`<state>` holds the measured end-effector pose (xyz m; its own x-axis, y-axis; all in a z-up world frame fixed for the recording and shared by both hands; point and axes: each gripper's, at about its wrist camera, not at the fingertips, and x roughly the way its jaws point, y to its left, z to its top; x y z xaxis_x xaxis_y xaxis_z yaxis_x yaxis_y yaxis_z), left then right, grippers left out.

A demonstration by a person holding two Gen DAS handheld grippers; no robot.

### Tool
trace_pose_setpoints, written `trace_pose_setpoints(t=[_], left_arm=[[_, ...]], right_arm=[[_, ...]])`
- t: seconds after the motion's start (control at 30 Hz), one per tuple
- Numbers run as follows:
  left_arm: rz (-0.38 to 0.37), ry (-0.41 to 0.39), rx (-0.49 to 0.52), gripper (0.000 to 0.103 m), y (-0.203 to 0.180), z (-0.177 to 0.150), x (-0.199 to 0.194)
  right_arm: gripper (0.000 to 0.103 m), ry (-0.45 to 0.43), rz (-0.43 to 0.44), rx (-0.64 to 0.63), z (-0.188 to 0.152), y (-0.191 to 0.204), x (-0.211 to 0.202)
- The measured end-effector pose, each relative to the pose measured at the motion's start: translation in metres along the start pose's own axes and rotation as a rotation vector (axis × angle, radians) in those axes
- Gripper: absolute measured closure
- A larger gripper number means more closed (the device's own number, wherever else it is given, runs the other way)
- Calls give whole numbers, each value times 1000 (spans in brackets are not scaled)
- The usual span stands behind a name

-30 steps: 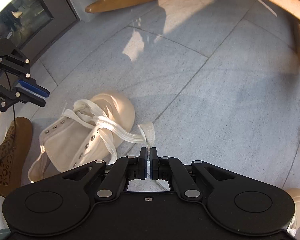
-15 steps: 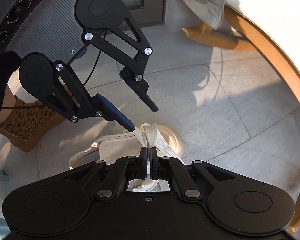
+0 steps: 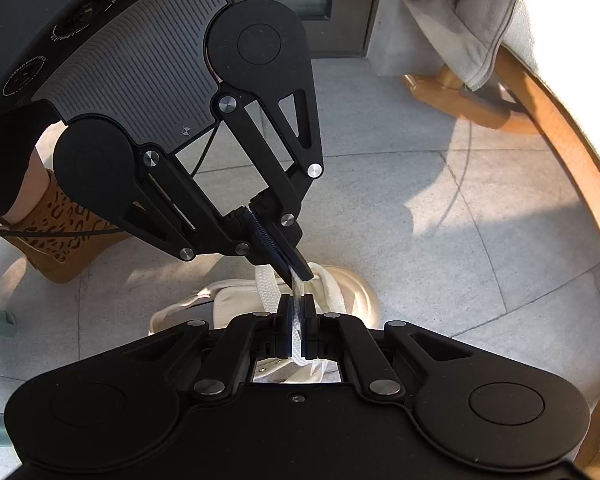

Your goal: Lace up shoes with both hands

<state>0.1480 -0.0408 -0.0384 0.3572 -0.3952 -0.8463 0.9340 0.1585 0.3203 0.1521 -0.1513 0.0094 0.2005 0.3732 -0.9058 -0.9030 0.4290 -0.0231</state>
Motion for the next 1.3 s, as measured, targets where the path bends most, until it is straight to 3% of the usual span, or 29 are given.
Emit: trace_pose_setpoints(t=[0.17,0.3,0.6,0.67,0.73,0.9,0.93,1.03,1.2,1.3], left_arm=[[146,131,-139,103,36,-38,-12],[222,177,-172,103,54,-54,-27],[230,135,-183,103,55,-56,-34],[231,127,-193,103,54,-58,-33],[231,117,-206,103,53,-59,-34],[234,93,-242,103,53,-64,-39],[233,90,-247,103,53,-64,-39],[232,87,-251,103,52,-64,-40],[225,89,-254,103,49,-63,-40],[215,98,-250,103,48,-62,-36]], right_arm=[[92,79,-14,3,-15,-3,10],[92,105,1,-39,-21,5,28],[92,44,60,-100,3,14,65],[85,42,87,-107,13,15,71],[75,50,88,-145,23,21,79],[75,129,74,-158,32,19,104],[76,157,77,-139,31,17,109],[103,165,129,-49,24,9,113],[103,104,132,26,11,0,81],[103,121,69,91,-8,-16,62]])
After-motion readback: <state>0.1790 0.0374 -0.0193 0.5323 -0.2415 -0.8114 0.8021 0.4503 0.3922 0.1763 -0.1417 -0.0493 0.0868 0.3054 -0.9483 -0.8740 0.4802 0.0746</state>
